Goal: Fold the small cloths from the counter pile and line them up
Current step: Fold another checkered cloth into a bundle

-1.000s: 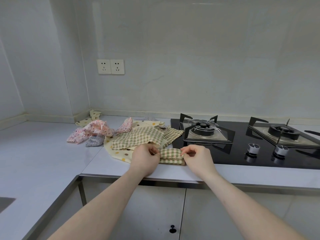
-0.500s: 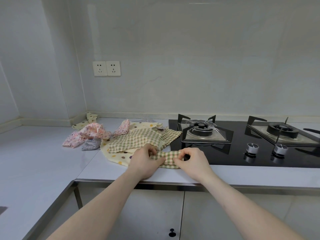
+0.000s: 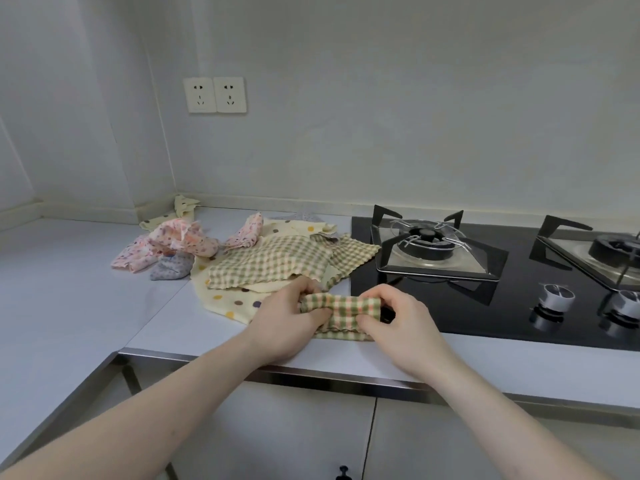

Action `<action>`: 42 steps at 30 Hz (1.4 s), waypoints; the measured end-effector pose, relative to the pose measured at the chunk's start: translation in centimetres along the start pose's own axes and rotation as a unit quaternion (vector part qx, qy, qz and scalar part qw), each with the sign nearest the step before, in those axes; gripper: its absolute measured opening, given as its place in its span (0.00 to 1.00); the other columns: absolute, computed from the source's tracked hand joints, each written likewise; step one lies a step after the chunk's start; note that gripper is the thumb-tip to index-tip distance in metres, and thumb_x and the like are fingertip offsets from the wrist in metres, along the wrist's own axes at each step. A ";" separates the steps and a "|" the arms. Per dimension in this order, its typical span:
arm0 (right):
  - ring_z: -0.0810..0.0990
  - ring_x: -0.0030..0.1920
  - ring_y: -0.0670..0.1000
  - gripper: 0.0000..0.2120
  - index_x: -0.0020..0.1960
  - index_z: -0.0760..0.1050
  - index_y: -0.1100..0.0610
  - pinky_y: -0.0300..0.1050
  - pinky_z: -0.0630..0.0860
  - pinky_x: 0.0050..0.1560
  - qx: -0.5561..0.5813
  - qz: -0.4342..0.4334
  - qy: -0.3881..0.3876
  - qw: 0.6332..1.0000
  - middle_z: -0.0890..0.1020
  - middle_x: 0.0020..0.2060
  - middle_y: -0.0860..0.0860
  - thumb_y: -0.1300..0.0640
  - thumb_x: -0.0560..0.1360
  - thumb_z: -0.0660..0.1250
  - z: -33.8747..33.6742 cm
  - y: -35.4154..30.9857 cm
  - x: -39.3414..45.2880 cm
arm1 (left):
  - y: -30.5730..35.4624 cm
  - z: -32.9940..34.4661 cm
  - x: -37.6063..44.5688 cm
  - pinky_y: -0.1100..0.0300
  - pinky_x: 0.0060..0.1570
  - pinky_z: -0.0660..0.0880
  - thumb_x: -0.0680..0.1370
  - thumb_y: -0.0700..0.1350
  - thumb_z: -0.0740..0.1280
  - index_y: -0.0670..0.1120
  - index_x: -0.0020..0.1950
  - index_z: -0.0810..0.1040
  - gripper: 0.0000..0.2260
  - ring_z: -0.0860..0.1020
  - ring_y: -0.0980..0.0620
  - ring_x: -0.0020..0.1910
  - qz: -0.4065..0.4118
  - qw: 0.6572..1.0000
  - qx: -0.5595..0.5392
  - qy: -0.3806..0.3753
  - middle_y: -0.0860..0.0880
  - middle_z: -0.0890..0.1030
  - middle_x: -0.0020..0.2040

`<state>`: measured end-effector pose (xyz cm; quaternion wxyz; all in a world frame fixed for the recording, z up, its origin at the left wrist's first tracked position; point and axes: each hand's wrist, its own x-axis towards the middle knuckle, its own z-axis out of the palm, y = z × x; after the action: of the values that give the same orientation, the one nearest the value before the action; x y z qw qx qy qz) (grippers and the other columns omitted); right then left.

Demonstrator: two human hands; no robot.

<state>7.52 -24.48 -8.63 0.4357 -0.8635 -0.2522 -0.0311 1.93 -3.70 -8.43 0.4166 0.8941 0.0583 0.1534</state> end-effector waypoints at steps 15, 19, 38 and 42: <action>0.80 0.56 0.48 0.11 0.52 0.77 0.38 0.48 0.80 0.52 0.092 0.069 -0.026 0.993 0.83 0.48 0.41 0.51 0.74 0.72 0.5 1.2 0.3 | -0.1 0.2 0.0 0.49 0.42 0.77 0.70 0.60 0.77 0.51 0.41 0.76 0.17 0.80 0.51 0.39 -0.100 0.993 -0.057 -0.014 0.53 0.81 0.36; 0.82 0.52 0.41 0.14 0.50 0.80 0.45 0.35 0.78 0.48 0.125 0.141 -0.061 0.980 0.84 0.47 0.39 0.64 0.75 0.73 -1.4 -1.4 1.6 | 2.1 -1.3 0.7 0.48 0.45 0.79 0.73 0.56 0.77 0.50 0.42 0.79 0.12 0.82 0.50 0.42 -0.185 0.978 -0.067 -0.068 0.51 0.83 0.39; 0.81 0.32 0.49 0.06 0.55 0.81 0.54 0.39 0.73 0.33 0.248 0.315 0.086 0.912 0.79 0.36 0.58 0.59 0.78 0.72 -25.9 -19.7 -6.1 | 29.2 -10.9 1.2 0.46 0.47 0.79 0.83 0.49 0.68 0.42 0.45 0.74 0.12 0.80 0.50 0.36 -0.108 0.952 -0.155 -0.241 0.40 0.81 0.38; 0.79 0.32 0.48 0.07 0.56 0.82 0.54 0.42 0.72 0.33 0.255 0.319 0.155 0.899 0.79 0.34 0.57 0.60 0.79 0.72 -30.7 -18.1 -7.3 | 34.6 -7.7 2.8 0.62 0.42 0.78 0.85 0.45 0.65 0.39 0.46 0.76 0.12 0.82 0.57 0.34 -0.068 0.945 -0.167 -0.274 0.38 0.82 0.40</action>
<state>-2.11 -42.17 21.71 0.6613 -0.7411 0.1084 0.0413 1.24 -19.79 23.23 0.5690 0.8133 -0.0242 -0.1191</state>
